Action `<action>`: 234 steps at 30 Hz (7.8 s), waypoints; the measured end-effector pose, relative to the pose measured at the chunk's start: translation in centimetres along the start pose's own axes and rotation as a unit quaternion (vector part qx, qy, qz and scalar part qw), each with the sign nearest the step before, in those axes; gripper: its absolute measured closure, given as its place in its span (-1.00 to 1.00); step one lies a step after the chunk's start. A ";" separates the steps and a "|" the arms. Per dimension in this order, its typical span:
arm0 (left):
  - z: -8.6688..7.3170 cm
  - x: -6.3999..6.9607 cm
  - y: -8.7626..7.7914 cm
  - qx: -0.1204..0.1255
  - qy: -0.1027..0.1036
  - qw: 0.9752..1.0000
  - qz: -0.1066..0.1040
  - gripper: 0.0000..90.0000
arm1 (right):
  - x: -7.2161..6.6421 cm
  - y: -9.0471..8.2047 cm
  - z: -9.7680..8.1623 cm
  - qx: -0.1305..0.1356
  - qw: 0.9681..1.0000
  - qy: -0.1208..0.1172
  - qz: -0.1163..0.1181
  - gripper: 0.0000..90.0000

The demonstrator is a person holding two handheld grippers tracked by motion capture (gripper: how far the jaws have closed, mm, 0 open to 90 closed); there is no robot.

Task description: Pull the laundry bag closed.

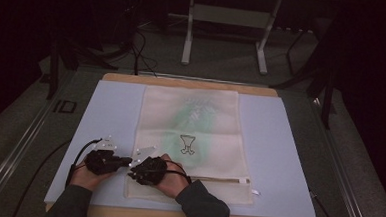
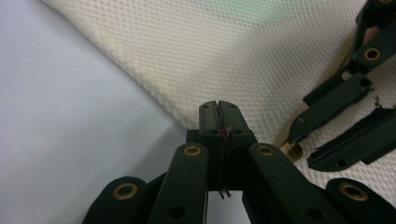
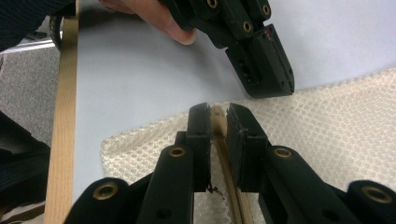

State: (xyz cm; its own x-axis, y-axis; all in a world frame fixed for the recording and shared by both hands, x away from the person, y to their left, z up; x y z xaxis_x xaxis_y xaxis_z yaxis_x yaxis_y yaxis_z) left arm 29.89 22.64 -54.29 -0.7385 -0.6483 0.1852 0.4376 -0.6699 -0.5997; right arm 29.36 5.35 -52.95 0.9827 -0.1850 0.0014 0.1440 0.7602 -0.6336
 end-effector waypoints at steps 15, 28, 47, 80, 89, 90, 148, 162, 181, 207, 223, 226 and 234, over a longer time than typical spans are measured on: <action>-0.3 0.4 0.3 -0.023 0.002 1.000 -0.017 0.99 | 0.5 0.2 -0.7 -0.009 1.000 0.013 0.011 0.73; -0.3 0.6 0.1 -0.034 0.001 0.999 -0.016 1.00 | 0.5 1.3 -0.4 -0.026 1.000 0.006 0.015 0.81; -0.1 0.8 0.3 -0.047 0.018 0.999 -0.008 1.00 | 0.3 1.0 -0.4 -0.042 0.999 -0.020 0.010 0.82; -0.2 0.8 0.3 -0.044 0.014 0.999 -0.010 1.00 | -0.2 -0.3 -0.8 -0.070 0.996 -0.049 -0.009 0.82; -0.2 0.8 0.3 -0.044 0.014 0.999 -0.010 1.00 | -0.1 -0.6 -1.0 -0.073 0.996 -0.049 -0.009 0.82; -0.2 0.8 0.3 -0.044 0.014 0.999 -0.010 1.00 | -0.1 -0.7 -1.0 -0.073 0.996 -0.050 -0.010 0.82; -0.2 0.8 0.3 -0.045 0.016 0.999 -0.007 1.00 | -0.2 -2.7 -2.0 -0.087 0.995 -0.054 -0.017 0.82; -0.2 0.8 0.3 -0.045 0.016 0.999 -0.008 1.00 | -0.1 -3.2 -2.3 -0.089 0.994 -0.052 -0.018 0.82; -0.2 0.9 0.3 -0.046 0.016 0.999 -0.007 1.00 | 0.0 -3.7 -2.8 -0.088 0.994 -0.053 -0.020 0.82; -0.2 0.8 0.3 -0.046 0.015 0.999 -0.007 1.00 | 0.1 -4.7 -3.5 -0.093 0.994 -0.051 -0.023 0.82; -0.2 0.9 0.3 -0.045 0.014 0.999 -0.007 1.00 | 0.2 -5.4 -3.8 -0.095 0.994 -0.054 -0.027 0.82; -0.2 0.9 0.3 -0.045 0.015 0.999 -0.007 1.00 | 0.3 -5.4 -3.9 -0.096 0.993 -0.056 -0.027 0.82; -0.2 0.9 0.3 -0.044 0.013 0.999 -0.007 1.00 | 0.3 -6.0 -4.1 -0.099 0.993 -0.053 -0.030 0.82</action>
State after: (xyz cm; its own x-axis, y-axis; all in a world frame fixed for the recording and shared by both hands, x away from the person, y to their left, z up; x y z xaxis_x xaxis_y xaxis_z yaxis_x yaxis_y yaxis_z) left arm 29.31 21.94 -54.47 -0.7580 -0.6286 0.1739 0.3811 -0.6432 -0.6641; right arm 28.32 -1.81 -52.32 0.9812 -0.1514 0.1195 0.1880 0.6109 -0.7690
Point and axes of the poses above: each handheld gripper's, and its own axes: y roughly forward along the jaws, z roughly out of its top, x roughly to its right, the point moved 2 cm from there along y, roughly forward along the jaws, and after that the axes turned 7 degrees about x, right-handed, at the moved point
